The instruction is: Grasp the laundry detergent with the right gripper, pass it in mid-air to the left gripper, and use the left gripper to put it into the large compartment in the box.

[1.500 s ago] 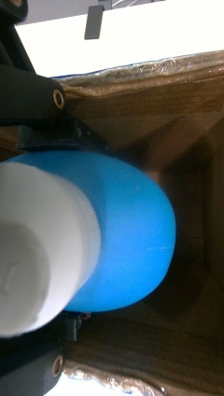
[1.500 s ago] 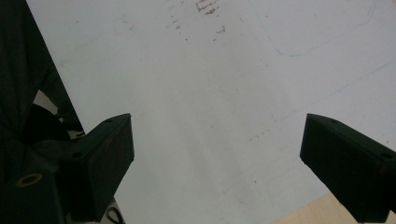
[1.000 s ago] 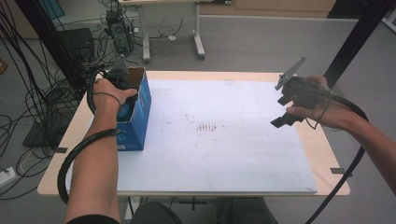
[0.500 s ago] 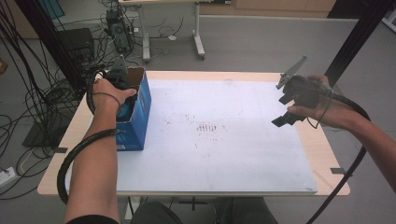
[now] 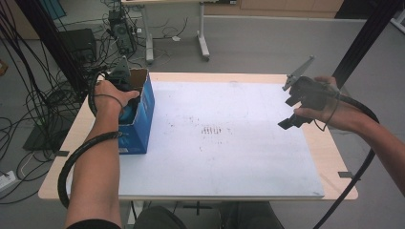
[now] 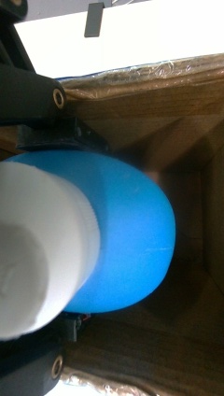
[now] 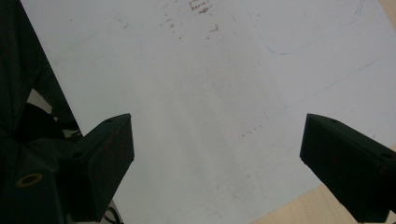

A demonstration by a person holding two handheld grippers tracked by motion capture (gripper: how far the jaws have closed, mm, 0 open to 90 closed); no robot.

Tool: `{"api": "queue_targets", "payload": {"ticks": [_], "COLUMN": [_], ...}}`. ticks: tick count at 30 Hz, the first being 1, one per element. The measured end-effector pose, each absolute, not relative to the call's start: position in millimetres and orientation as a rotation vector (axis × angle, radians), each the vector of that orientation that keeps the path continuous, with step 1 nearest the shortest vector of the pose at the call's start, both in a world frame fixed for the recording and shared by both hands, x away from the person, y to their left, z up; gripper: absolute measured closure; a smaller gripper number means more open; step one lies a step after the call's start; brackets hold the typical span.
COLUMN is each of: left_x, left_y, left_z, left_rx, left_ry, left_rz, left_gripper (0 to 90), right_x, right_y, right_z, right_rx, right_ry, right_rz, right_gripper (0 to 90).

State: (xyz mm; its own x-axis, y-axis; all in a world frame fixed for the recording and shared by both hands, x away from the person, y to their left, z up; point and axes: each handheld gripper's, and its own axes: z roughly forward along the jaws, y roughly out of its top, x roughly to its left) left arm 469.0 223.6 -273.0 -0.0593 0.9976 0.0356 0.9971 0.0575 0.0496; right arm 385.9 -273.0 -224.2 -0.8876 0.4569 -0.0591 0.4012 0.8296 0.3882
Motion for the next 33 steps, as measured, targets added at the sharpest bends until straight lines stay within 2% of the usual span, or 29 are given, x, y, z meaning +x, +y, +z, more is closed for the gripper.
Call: {"api": "queue_targets", "payload": {"ticks": [33], "left_x": [469.3], "left_y": [225.2], "left_z": [-273.1], "left_rx": [2.148], "left_ry": [2.276], "left_rz": [0.091], "left_gripper": [36.3], "right_x": [386.0], "right_y": [-271.5], "right_z": [-224.8], "right_rx": [0.678], "right_ry": [2.861], "right_rz": [0.554], "right_gripper": [9.9]}}
